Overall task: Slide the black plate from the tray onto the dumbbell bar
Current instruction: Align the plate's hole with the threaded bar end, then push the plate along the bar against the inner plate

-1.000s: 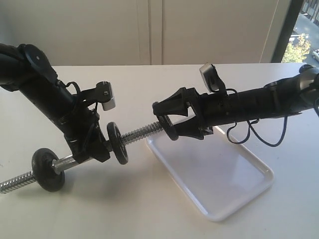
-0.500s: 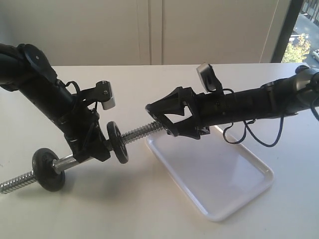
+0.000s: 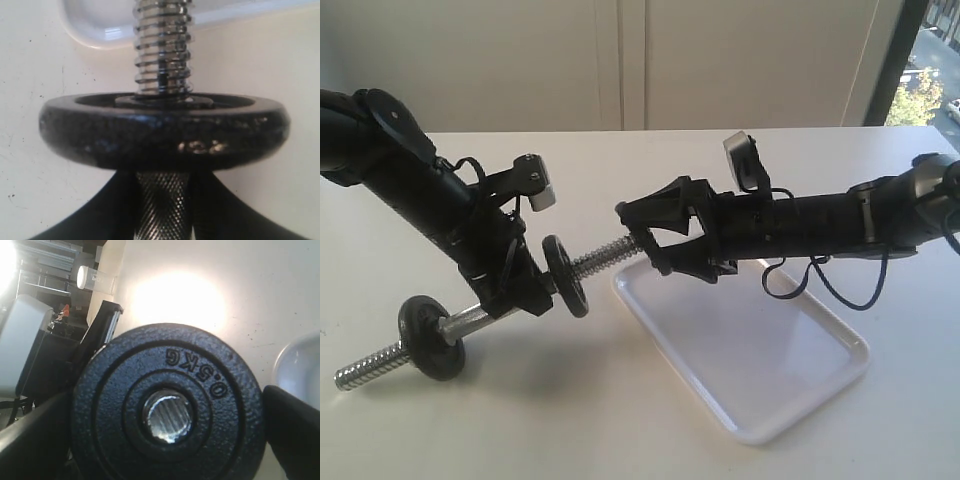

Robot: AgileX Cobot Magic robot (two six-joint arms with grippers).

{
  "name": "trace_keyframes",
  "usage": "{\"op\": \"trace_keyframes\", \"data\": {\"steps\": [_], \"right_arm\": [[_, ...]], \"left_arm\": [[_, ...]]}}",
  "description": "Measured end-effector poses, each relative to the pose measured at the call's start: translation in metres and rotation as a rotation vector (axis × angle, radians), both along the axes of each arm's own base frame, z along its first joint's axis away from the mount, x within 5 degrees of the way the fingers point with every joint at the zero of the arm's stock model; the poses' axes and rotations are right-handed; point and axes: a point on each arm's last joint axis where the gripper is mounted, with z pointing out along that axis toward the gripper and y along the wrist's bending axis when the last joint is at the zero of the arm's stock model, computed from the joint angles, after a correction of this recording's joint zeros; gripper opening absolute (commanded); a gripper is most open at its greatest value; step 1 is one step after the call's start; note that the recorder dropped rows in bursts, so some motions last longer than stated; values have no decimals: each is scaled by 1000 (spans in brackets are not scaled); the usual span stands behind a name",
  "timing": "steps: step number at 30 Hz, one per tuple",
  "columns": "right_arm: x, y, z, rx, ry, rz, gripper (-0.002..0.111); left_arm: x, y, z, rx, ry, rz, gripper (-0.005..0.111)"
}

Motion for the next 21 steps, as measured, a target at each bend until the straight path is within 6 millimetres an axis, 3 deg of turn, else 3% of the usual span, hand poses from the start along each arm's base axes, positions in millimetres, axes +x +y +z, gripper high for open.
{"op": "trace_keyframes", "data": {"steps": [10,21], "right_arm": [[-1,3,1,5,-31,9,0],[-14,39,-2,-33,-61,76,0]], "left_arm": [[1,-2,1,-23,-1,16,0],[-1,-3,1,-29,5,2,0]]}}
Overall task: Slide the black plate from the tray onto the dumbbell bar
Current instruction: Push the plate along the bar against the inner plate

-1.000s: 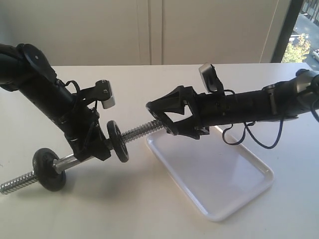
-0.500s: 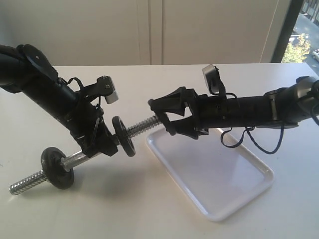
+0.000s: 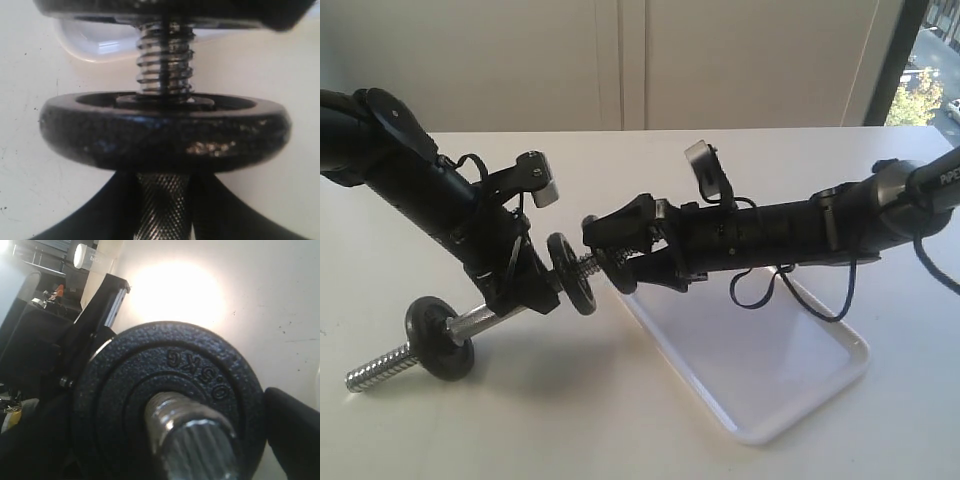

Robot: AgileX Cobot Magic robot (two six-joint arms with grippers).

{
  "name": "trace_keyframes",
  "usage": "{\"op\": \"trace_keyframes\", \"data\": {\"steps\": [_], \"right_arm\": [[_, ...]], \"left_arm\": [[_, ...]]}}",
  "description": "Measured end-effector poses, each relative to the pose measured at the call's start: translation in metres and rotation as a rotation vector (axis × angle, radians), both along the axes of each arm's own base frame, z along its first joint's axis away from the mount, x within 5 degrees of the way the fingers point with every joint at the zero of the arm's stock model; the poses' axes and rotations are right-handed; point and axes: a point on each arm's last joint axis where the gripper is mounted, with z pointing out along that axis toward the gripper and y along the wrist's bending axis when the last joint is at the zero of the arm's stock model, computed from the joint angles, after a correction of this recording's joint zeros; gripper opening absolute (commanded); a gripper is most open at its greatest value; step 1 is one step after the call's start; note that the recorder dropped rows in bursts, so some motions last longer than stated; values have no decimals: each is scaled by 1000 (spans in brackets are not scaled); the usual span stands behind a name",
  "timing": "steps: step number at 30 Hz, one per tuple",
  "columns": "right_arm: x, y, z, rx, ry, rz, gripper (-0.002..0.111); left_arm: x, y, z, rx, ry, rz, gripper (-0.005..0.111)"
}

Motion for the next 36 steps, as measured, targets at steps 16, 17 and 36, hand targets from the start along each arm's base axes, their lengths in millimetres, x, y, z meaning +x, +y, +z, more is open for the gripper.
{"op": "trace_keyframes", "data": {"steps": [16,17,36], "right_arm": [[-10,29,-4,-58,1,-1,9],[-12,30,-4,-58,2,4,14],[-10,37,-3,-110,-52,26,101]], "left_arm": [[0,1,-1,2,5,2,0],[0,1,-1,2,7,1,0],[2,1,-2,-7,-3,24,0]]}}
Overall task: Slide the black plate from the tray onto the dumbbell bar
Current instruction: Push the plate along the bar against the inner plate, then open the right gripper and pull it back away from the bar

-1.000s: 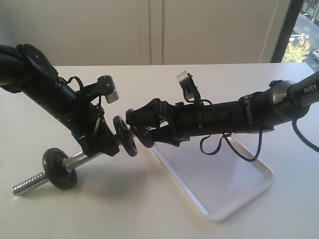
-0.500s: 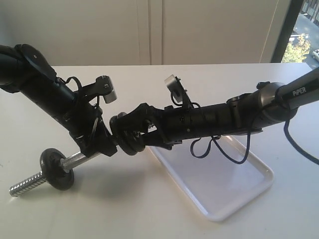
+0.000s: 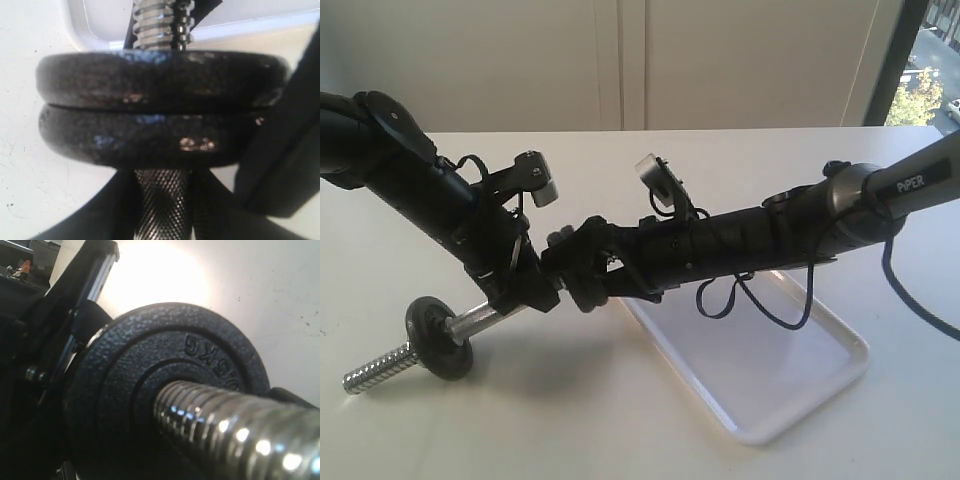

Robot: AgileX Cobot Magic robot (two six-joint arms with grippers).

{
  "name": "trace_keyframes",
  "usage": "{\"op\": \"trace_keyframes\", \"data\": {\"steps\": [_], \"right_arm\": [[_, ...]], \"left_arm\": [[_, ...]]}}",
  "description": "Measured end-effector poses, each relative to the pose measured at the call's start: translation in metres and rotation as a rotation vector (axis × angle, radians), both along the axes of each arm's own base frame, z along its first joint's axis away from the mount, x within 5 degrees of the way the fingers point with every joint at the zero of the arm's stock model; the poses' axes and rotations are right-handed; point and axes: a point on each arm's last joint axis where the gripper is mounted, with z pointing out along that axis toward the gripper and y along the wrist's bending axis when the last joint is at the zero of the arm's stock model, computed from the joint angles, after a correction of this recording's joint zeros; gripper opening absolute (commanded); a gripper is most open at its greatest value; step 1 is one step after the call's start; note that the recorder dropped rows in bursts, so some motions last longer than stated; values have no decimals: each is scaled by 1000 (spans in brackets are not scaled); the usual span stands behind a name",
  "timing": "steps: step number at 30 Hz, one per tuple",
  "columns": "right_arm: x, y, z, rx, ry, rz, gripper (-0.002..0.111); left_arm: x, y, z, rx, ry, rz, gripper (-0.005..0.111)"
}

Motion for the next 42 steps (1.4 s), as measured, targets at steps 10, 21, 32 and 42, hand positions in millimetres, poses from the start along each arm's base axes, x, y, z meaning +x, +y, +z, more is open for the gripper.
{"op": "trace_keyframes", "data": {"steps": [10,21,32,42], "right_arm": [[0,1,0,-2,-14,8,101],[7,-9,9,37,-28,3,101],[23,-37,24,23,-75,-100,101],[41,-79,29,53,-80,-194,101]], "left_arm": [[0,0,0,0,-2,2,0],[1,0,0,-1,-5,8,0],[1,-1,0,-4,-5,13,0],[3,-1,0,-3,-17,26,0]]}}
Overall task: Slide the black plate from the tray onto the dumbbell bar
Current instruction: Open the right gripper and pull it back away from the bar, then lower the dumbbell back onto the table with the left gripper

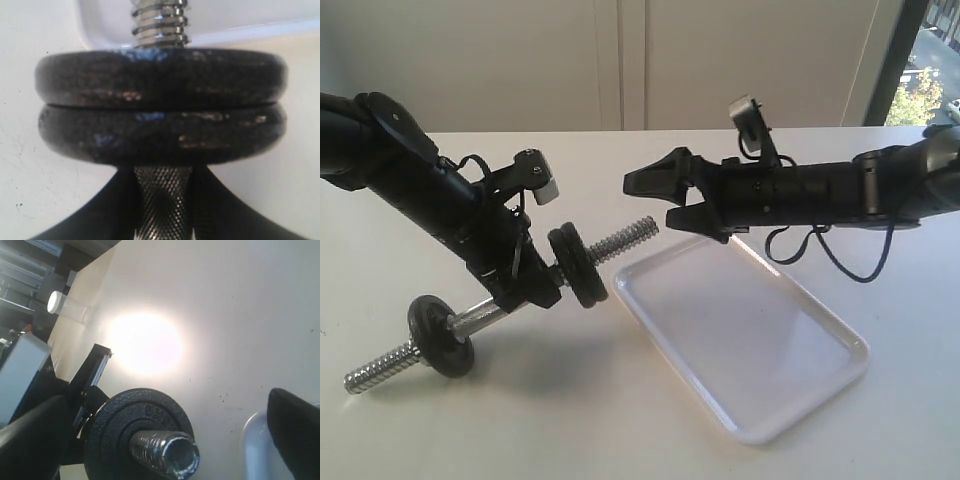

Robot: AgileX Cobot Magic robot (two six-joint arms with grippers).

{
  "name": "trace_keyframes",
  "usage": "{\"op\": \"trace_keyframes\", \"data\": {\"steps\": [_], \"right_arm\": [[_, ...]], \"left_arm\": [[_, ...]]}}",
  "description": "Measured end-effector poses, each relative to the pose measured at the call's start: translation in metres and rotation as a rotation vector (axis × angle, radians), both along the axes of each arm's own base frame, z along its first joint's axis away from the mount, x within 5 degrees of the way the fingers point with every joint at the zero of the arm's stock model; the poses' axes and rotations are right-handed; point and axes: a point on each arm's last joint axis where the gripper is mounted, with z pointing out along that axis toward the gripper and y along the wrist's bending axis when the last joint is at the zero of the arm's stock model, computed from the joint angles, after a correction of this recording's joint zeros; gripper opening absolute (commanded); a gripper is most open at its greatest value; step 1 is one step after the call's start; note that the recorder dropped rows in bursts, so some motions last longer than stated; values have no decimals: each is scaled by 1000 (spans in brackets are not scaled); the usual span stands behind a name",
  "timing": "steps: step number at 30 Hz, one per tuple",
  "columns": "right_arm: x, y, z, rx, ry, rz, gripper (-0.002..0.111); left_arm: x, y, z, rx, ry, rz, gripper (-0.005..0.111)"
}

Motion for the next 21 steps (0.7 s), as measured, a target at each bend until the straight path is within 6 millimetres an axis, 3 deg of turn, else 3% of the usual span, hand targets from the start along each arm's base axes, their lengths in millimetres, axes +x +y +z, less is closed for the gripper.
{"op": "trace_keyframes", "data": {"steps": [10,21], "right_arm": [[9,-43,8,91,-12,-42,101],[6,-44,14,149,-23,4,101]], "left_arm": [[8,2,-1,20,-51,75,0],[15,-1,-28,43,-6,99,0]]}}
